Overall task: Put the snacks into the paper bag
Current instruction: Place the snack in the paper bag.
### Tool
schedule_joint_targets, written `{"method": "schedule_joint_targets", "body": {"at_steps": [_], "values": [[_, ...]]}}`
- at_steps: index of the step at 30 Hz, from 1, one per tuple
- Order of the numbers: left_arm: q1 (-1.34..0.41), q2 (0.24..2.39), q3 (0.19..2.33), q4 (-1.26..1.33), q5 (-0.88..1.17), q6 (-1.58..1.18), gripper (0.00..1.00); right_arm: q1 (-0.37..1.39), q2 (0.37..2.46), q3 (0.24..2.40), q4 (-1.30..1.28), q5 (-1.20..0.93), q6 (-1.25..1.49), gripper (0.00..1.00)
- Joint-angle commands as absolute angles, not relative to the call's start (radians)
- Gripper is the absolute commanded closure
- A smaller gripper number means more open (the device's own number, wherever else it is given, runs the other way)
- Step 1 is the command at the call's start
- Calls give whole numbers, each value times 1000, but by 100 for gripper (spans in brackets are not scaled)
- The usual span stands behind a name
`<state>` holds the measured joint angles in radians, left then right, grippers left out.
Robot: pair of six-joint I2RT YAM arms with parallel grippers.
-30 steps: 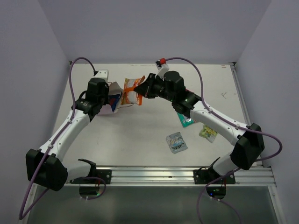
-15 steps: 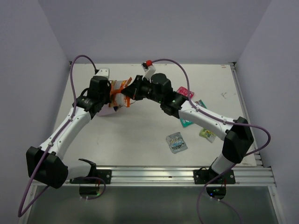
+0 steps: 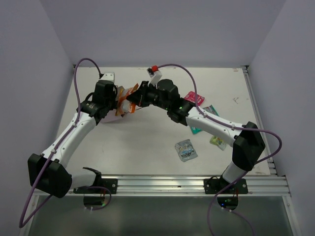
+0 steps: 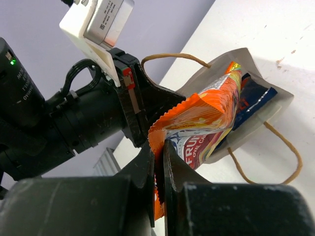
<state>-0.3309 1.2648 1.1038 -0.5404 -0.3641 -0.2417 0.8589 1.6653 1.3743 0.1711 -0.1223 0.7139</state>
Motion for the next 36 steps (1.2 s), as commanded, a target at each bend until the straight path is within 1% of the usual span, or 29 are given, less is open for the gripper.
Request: {"method": "schedule_joint_targets", "body": {"at_steps": [1,9,16,24,29,36], "values": [[-336,1264,1112,-511,-382,-233,100,861,1617,1446,155,-97,621,100],[-336,1259,1104,-525,-379,-215,100,845,1612,1523,86,-121,514,100],[-336,1264,1098,-526,-376,-213,100,845,1617,1557,74,-144,489,100],[-336,1258,1155,-549,-322,-247,100,848,1664,1494,198,-202,526,100],[-334,1262,1170,-558,-331,-278,100,867,1675,1439,270,-241,545,100],[-333,1279,1183,-561,-314,-302,100,887,1675,1376,314,-271,540,100]]}}
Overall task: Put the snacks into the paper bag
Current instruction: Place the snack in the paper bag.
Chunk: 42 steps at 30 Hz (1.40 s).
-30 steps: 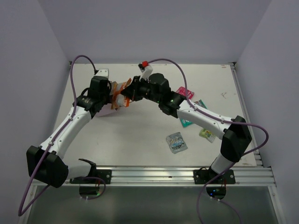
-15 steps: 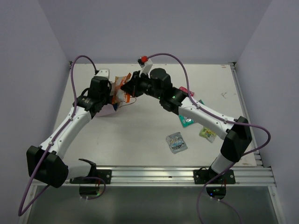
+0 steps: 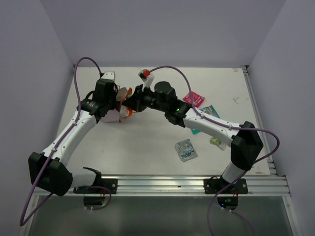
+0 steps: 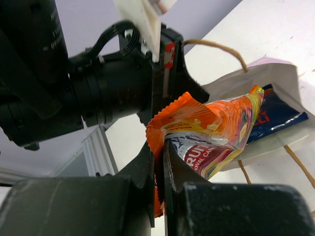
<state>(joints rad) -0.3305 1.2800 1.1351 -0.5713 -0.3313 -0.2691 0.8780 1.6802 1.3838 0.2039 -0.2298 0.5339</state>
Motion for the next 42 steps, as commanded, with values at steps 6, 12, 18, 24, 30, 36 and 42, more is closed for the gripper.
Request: {"method": "schedule_joint_targets", "body": {"at_steps": [6,12,18,24,30,36,42], "values": [[-331,1282,1178,-557,-307,-285,100,894,1667,1391,282,-281,522,100],[-331,1266,1146,-557,-319,-247,100,894,1631,1451,172,-218,413,100],[-331,1262,1141,-566,-308,-245,100,888,1611,1489,129,-192,347,100],[-331,1262,1154,-572,-287,-247,100,884,1598,1526,135,-199,316,100],[-331,1267,1149,-581,-290,-250,100,876,1586,1534,127,-184,291,100],[-331,1272,1158,-584,-282,-250,100,868,1588,1522,141,-176,276,100],[-331,1273,1172,-597,-272,-252,100,868,1612,1517,167,-190,278,100]]}}
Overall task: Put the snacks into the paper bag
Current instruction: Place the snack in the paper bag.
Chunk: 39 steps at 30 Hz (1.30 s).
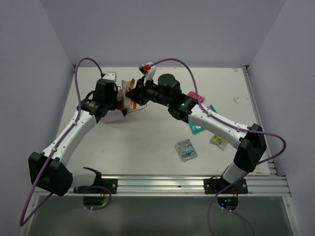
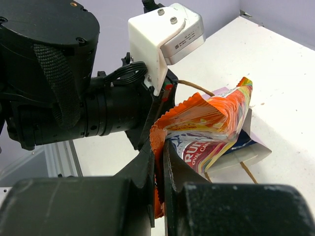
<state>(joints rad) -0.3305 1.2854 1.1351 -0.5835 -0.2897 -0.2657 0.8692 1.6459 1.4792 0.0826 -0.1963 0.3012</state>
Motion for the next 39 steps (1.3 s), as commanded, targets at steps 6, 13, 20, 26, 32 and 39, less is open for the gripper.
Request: {"method": "schedule_joint_targets", "body": {"at_steps": [6,13,20,26,32,39], "values": [[-331,1273,1183,-600,-256,-267,100,868,1634,1488,213,-225,305,100],[-331,1272,1206,-600,-236,-278,100,870,1643,1402,301,-279,341,100],[-331,1275,1216,-611,-249,-279,100,870,1648,1365,331,-319,362,100],[-330,1285,1203,-615,-245,-268,100,870,1631,1402,279,-293,318,100],[-331,1273,1190,-632,-252,-258,100,865,1615,1456,209,-226,229,100],[-331,1272,1201,-637,-236,-253,100,864,1612,1491,209,-235,207,100]]}}
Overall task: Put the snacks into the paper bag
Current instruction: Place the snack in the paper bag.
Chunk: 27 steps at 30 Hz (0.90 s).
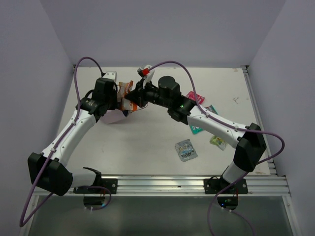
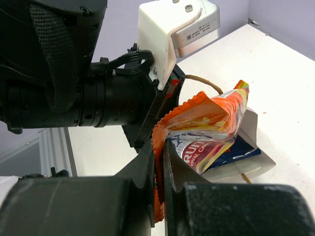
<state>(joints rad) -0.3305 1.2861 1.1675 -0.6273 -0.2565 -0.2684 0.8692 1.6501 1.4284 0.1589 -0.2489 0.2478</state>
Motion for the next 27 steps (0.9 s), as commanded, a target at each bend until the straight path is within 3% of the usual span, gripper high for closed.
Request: {"method": "schedule_joint_targets", "body": {"at_steps": [1,27], "values": [[-331,1272,1203,-637,-235,-253,100,864,1612,1493,204,-230,206,100],[-302,1264,1181,-534,-201,-396,100,882,1628,1304,429,-334,440,100]]}}
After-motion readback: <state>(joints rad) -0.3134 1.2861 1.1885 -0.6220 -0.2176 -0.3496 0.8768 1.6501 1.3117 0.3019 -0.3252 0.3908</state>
